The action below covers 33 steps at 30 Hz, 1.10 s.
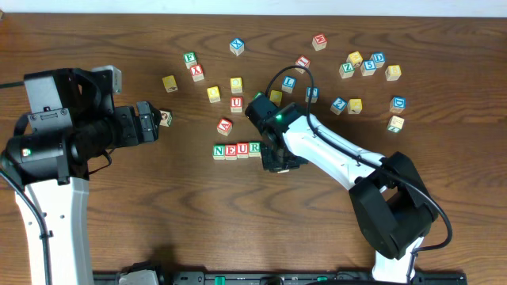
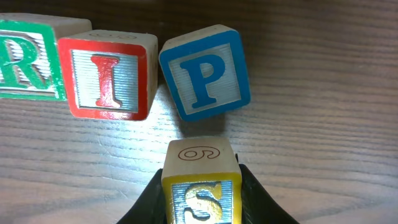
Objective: Spell out NEURIPS
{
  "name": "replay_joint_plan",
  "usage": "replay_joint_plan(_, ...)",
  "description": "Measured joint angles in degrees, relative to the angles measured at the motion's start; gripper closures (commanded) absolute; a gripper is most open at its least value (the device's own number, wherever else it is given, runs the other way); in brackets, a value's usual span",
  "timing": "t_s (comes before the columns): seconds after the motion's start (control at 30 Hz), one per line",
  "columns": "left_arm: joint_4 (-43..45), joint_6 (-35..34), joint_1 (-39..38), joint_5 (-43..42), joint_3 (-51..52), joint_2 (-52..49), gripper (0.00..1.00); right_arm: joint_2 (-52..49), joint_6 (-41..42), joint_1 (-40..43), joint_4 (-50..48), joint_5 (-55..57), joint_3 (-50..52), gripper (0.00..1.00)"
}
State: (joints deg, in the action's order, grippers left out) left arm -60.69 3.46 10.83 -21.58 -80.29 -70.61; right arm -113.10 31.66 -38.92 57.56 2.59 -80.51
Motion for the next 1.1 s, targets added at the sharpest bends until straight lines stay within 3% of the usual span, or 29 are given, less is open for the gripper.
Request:
replay_joint_plan(0.47,0.0,0.0,0.0,0.0,0.0,0.0,0.05,0.0,1.2,3.8,3.4,6.2,0.0,0.83)
replay_joint_plan(0.77,0.0,0.0,0.0,0.0,0.0,0.0,0.05,0.0,-0.7,6.5,-5.8,11.2,0.0,0.82)
replay_joint_plan(1.1,0.0,0.0,0.0,0.0,0.0,0.0,0.05,0.0,-1.4,6.5,-7.6,11.3,0.8,0.83)
